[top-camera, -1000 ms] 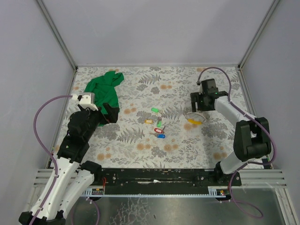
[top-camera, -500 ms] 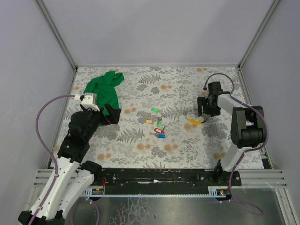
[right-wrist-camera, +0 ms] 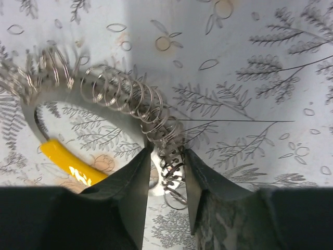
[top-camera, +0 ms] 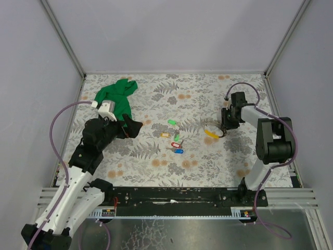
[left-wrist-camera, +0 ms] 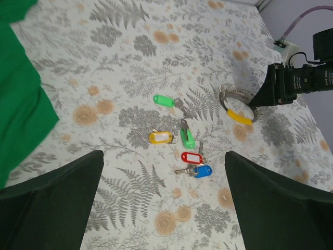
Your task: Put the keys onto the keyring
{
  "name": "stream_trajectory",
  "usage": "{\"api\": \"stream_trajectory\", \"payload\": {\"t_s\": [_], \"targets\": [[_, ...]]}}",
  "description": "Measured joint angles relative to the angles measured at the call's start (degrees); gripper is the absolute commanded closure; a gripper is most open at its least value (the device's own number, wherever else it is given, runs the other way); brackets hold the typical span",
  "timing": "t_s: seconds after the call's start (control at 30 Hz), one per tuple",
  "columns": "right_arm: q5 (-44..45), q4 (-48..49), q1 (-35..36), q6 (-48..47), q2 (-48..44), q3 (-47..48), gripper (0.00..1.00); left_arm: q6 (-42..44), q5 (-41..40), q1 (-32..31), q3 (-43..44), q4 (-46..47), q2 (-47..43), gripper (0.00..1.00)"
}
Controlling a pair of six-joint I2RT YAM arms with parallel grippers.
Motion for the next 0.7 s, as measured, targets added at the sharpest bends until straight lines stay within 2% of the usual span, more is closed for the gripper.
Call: {"api": "stream_trajectory", "payload": {"t_s": [0.17, 0.27, 0.4, 0.7], "targets": [[-3.9, 2.4, 0.0, 2.0, -2.0, -3.1, 0.77, -6.3, 2.7, -0.2, 0.1, 0.1, 5.5, 0.00], [-6.4, 4.2, 0.0, 3.4, -3.4, -5.2, 0.89, -9.8, 5.0, -0.2, 0.1, 0.5, 8.0, 0.00], [-9.0, 6.8, 0.0, 5.3, -5.1, -7.4, 1.00, -13.7, 9.1, -0.2, -1.0, 5.0, 9.1, 0.00], [-17.0, 14.2, 0.0, 10.6, -8.2, -12.7, 1.00, -22.3, 14.9, -0.2, -7.3, 16.3, 10.9, 0.00]]}}
